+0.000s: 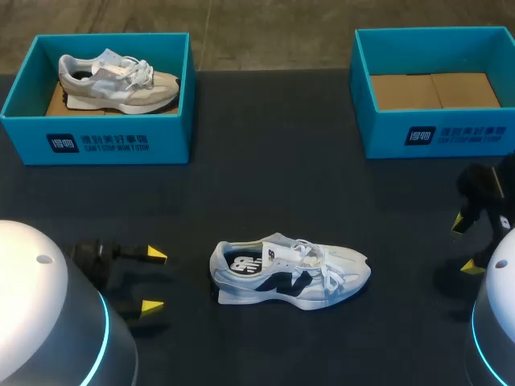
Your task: Take the shoe out of the shoebox, open the shoe tongue, remove and reinsert the insole, then place the shoe into the shoebox
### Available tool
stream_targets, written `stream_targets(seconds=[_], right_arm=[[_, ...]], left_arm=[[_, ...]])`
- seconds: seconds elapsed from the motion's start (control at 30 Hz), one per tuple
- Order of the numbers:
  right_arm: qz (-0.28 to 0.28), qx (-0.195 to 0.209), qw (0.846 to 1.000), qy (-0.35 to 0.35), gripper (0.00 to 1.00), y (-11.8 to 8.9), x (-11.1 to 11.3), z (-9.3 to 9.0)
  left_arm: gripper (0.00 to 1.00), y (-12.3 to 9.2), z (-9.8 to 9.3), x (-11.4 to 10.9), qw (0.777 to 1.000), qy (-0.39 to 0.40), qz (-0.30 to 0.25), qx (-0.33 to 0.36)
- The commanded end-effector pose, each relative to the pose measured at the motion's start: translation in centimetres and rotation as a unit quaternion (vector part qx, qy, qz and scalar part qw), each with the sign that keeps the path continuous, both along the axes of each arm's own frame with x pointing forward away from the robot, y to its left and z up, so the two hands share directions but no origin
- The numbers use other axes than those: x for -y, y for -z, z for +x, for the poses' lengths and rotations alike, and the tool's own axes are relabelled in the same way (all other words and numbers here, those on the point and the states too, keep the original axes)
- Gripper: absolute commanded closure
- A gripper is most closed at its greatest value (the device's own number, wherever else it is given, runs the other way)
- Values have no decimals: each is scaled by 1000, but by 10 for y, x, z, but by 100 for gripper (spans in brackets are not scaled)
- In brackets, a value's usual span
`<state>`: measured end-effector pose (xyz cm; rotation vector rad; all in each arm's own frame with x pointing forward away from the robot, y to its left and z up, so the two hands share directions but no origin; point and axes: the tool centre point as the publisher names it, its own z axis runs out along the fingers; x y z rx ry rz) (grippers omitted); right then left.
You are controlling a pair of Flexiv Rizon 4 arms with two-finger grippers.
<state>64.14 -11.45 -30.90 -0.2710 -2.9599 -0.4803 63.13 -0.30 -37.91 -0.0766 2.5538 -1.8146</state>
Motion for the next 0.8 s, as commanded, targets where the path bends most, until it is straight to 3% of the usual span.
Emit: stream_targets(seconds=[0.03, 0.33, 0.8], right_arm=[[-1, 1, 1000, 0, 0, 0, 0, -1], [-1, 1, 1000, 0, 0, 0, 0, -1], [-1, 1, 1000, 0, 0, 0, 0, -1]], left_arm=[[0, 1, 5, 0, 1000, 5, 1, -2], [0, 1, 5, 0, 1000, 5, 1, -2], [0, 13, 20, 4, 998, -6, -58, 0]])
